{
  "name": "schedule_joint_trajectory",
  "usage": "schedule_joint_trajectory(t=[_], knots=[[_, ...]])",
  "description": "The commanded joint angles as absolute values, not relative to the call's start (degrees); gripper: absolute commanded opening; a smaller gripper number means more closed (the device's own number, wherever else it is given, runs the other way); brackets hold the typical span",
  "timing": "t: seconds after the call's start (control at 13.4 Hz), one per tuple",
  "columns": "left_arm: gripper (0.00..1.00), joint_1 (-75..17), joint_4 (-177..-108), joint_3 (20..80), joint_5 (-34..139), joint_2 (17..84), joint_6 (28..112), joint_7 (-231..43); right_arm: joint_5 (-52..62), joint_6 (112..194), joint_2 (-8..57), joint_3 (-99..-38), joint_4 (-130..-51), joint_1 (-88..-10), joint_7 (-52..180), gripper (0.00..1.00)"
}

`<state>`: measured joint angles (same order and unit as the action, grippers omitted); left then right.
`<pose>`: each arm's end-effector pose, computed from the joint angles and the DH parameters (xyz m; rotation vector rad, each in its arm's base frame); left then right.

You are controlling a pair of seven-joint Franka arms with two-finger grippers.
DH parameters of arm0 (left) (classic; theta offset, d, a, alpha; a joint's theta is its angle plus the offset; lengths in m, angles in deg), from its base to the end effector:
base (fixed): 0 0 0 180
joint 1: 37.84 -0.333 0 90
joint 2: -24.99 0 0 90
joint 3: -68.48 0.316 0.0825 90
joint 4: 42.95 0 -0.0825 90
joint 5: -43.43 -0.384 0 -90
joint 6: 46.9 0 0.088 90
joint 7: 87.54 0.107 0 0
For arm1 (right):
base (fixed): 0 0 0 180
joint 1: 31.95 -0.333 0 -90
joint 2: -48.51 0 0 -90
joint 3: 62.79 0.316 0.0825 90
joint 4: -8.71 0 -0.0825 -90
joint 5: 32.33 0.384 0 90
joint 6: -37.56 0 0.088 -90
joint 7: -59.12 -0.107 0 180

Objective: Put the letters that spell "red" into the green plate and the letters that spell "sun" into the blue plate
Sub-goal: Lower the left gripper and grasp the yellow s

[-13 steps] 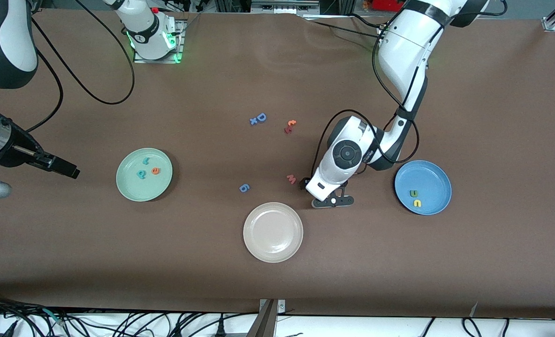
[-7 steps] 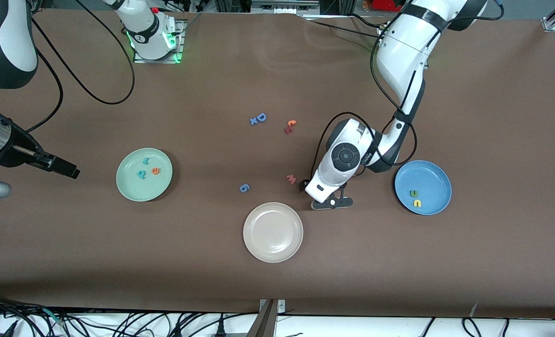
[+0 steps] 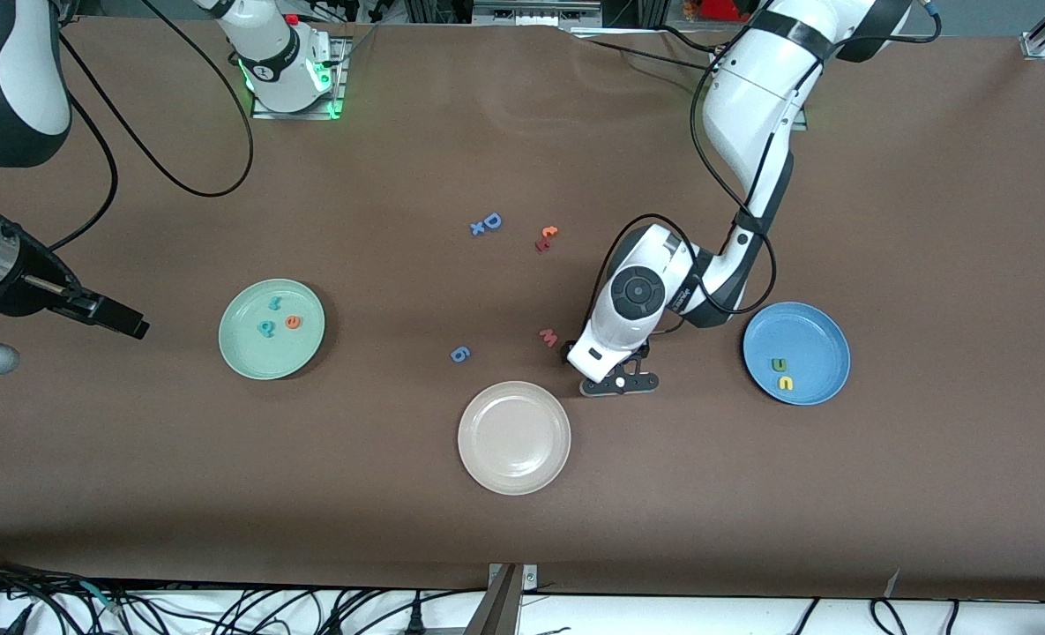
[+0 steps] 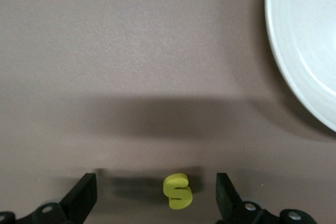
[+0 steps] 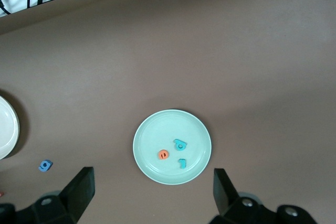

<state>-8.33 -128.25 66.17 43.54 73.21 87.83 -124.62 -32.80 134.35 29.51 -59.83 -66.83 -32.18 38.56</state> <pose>0.6111 -0.3735 0.1727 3.0991 0.1658 0.0003 0.6616 0.0305 0.5535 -3.0881 0.4754 -0.0579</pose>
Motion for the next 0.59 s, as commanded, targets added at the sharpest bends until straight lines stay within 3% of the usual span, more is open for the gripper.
schedule_joint_trajectory(t=[0.0, 0.3, 0.52], knots=[[1.0, -7.16, -126.18, 66.98, 41.76, 74.38, 87.14, -126.38, -33.21, 134.06, 29.88, -59.1, -66.97, -31.51, 38.82, 1.0], [0.97, -7.08, -126.18, 66.98, 41.58, 74.47, 87.14, -127.7, -33.03, 133.8, 29.79, -59.1, -68.19, -31.51, 38.91, 1.0], [0.81, -7.16, -126.18, 66.98, 41.23, 74.65, 87.14, -127.7, -33.12, 134.5, 29.79, -59.19, -68.98, -31.51, 38.99, 1.0]])
